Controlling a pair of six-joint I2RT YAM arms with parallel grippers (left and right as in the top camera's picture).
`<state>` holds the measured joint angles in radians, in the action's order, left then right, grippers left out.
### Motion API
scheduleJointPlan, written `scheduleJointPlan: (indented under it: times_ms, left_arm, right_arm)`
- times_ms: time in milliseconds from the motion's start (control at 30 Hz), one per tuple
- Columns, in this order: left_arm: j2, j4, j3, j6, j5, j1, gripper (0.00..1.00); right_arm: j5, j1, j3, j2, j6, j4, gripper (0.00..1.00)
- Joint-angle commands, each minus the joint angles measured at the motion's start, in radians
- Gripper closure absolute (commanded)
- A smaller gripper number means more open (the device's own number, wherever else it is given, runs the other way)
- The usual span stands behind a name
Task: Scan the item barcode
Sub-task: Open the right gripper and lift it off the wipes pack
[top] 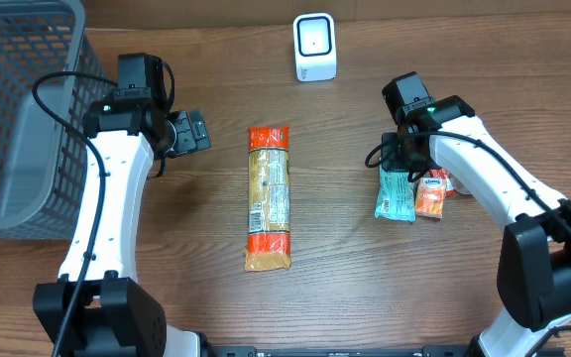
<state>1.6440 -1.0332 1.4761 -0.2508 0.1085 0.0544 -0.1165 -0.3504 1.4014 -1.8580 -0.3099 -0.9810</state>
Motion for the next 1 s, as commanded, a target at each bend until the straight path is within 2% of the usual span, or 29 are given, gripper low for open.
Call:
scheduleJointPlan:
  times_ms: [0,333,600,767,967]
  left_arm:
    - [0.008,-0.003,-0.003,0.011,-0.005,0.004,0.0]
    - [0.008,-0.003,-0.003,0.011,-0.005,0.004,0.0]
    - [0.008,-0.003,-0.003,0.011,-0.005,0.004,0.0]
    - [0.008,-0.003,-0.003,0.011,-0.005,0.004,0.0]
    - [0.008,-0.003,-0.003,0.011,-0.005,0.004,0.0]
  right_arm:
    - [-0.048,-0.003,0.005,0.015,0.003,0.006,0.94]
    - [-0.048,-0.003,-0.135,0.014,0.003,0.137,0.92]
    - [-0.048,-0.003,-0.324,0.014,0.004,0.407,0.92]
    - [-0.048,-0.003,-0.315,0.021,0.004,0.384,0.91]
    - [-0.048,-0.003,-0.206,0.058,0.005,0.266,0.76]
